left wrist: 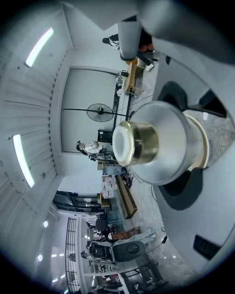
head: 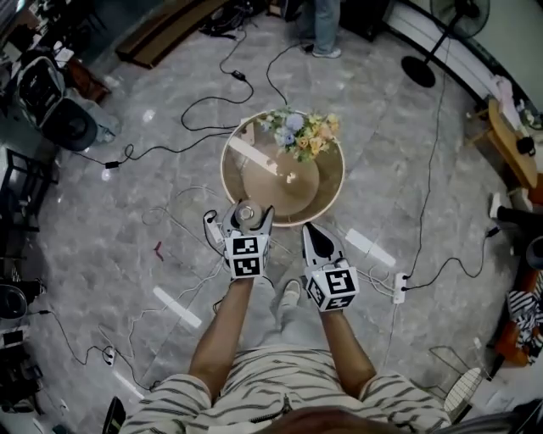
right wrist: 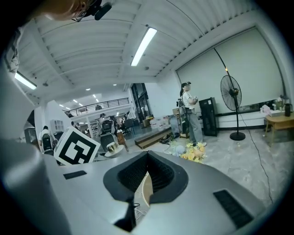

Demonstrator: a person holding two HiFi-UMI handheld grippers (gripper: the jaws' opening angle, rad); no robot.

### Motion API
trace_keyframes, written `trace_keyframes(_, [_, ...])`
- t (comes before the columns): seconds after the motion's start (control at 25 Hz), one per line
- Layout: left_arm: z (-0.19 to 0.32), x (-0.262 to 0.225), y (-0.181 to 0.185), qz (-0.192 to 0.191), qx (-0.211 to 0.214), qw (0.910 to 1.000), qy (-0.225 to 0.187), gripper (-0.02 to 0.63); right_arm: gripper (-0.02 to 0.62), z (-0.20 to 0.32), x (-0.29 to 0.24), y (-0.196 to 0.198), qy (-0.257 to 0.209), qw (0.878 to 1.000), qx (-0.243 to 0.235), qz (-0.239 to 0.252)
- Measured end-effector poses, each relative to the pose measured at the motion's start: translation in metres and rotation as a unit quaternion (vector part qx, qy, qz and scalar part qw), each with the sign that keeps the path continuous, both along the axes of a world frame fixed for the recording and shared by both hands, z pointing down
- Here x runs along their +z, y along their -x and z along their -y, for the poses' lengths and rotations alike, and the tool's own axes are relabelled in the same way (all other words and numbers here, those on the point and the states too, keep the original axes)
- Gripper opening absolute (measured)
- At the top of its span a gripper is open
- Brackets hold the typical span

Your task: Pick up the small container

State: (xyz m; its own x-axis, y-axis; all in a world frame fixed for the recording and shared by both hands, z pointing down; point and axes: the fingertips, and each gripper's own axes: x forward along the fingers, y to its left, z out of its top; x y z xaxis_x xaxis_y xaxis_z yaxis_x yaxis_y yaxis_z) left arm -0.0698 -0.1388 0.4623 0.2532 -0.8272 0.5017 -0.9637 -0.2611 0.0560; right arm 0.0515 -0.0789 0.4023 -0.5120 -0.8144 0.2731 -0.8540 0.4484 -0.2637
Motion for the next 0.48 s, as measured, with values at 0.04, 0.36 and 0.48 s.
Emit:
trace_keyframes(0.04, [-0.005,-0.008,0.000,0.000,0.000,1.0000,-0.001,0.328,0.011,-0.001,-0.007,0.000,-0.004,1.000,-0.002,0.000])
trace_keyframes(0.36, [-0.030,-0.075,-0.009,-0.001,0.016,0.9996,-0.025,0.328,0.011,-0.007,-0.063,-0.009,-0.031,1.000,-0.003,0.000])
trace_keyframes(0.48, [-0.033,-0.099,-0.009,0.000,0.024,0.9991,-0.035,0.328,0.011,-0.004,-0.086,-0.009,-0.044,0.999,-0.004,0.003])
